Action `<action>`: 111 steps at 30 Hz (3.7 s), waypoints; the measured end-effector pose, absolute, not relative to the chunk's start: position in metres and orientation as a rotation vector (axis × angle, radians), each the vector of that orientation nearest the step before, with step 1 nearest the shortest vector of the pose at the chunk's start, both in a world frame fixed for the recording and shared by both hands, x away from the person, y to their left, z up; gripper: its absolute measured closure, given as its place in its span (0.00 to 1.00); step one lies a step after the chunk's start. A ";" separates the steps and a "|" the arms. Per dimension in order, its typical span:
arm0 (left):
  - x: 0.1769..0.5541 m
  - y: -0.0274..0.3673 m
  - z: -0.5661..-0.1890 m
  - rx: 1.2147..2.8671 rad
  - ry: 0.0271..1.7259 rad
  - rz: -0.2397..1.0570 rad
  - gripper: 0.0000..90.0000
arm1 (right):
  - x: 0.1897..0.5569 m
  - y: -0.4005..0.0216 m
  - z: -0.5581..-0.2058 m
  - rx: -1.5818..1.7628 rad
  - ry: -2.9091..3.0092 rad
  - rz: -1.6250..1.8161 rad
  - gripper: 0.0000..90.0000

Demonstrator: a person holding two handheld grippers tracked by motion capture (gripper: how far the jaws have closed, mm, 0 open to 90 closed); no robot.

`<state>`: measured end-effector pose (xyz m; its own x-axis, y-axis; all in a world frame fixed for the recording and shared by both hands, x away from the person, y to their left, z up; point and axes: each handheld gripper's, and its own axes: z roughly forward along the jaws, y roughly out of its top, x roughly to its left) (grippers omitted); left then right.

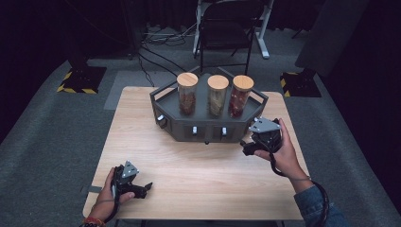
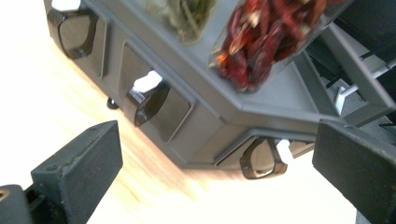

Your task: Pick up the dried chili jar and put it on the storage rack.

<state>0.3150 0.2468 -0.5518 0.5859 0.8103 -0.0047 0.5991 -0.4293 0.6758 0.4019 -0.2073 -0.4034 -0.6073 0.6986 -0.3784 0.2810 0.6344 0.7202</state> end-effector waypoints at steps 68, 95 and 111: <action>0.315 0.247 -0.552 2.176 1.114 0.429 0.00 | 0.347 -0.262 -0.539 0.981 2.395 0.728 0.02; 0.315 0.247 -0.552 2.177 1.112 0.426 0.00 | 0.338 -0.289 -0.554 1.146 2.364 0.981 0.00; 0.315 0.247 -0.552 2.178 1.111 0.427 0.00 | 0.339 -0.289 -0.554 1.146 2.365 0.982 0.00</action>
